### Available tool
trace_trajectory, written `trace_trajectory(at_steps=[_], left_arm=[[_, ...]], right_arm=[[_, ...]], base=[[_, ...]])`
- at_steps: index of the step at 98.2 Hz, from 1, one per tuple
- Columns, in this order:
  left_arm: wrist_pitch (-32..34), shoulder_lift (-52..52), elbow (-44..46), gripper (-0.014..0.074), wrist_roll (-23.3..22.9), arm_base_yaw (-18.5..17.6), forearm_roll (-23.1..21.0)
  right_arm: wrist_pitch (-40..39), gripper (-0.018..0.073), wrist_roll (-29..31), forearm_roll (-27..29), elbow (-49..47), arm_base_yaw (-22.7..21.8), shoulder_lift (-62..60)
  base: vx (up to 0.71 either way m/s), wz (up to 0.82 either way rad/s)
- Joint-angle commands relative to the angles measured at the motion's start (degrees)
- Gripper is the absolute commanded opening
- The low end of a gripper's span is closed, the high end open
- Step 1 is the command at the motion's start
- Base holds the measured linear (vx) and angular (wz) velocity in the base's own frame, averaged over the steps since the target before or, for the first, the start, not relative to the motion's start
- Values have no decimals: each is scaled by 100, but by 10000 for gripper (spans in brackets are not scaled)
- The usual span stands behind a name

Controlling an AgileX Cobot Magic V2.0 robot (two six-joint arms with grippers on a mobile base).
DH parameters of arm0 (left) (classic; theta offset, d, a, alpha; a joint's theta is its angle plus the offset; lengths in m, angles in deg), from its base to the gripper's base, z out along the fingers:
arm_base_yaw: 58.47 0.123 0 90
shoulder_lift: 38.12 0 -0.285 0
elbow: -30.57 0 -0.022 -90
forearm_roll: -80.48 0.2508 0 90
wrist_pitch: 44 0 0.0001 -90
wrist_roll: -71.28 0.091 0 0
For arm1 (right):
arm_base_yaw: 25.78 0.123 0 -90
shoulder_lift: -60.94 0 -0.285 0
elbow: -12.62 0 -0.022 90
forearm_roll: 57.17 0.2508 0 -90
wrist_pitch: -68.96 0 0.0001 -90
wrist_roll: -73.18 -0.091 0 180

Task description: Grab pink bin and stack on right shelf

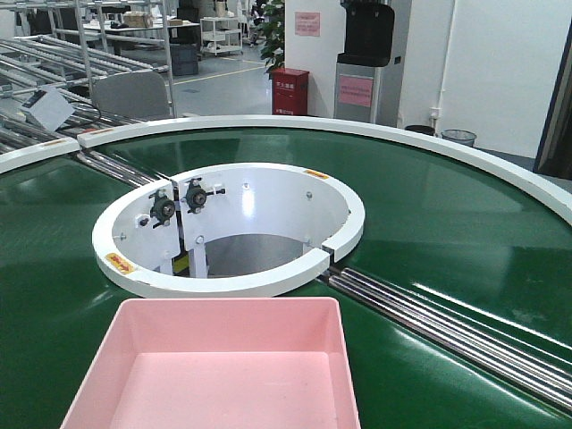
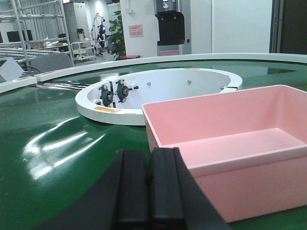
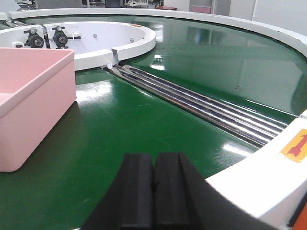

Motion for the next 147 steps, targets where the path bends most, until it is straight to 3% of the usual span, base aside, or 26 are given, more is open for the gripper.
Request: trace_trajectory(at_steps=[1, 72, 86, 92, 95, 103, 115, 130, 147], left_arm=[[489, 87, -42, -8, 8, -8, -7], [510, 87, -42, -8, 8, -8, -7], [1503, 87, 77, -8, -83, -8, -57], [2046, 87, 231, -8, -441, -8, -133], [2077, 87, 487, -8, -744, -8, -221], [1746, 12, 1094, -8, -907, -8, -198], [1033, -535, 2300, -8, -548, -8, -176], [481, -2208, 4255, -8, 132, -8, -169], [-12, -3622, 5438, -8, 134, -8, -212]], right_arm=[[-497, -8, 74, -57, -14, -18, -66], [-788, -8, 74, -55, -14, -18, -66], [-1371, -8, -38, 110, -56, -18, -66], [-1663, -8, -62, 274, -257, -18, -66], [-1702, -8, -56, 262, -488, -18, -66], [-1505, -8, 89, 137, -1117, -18, -12], [-1011, -8, 297, -161, -2507, -18, 556], [-531, -8, 328, -209, -4370, -18, 2051], [-467, -8, 328, -159, -5310, -18, 3173]], base=[[0, 0], [0, 0], [0, 0], [0, 0], [0, 0], [0, 0], [0, 0], [0, 0], [0, 0]])
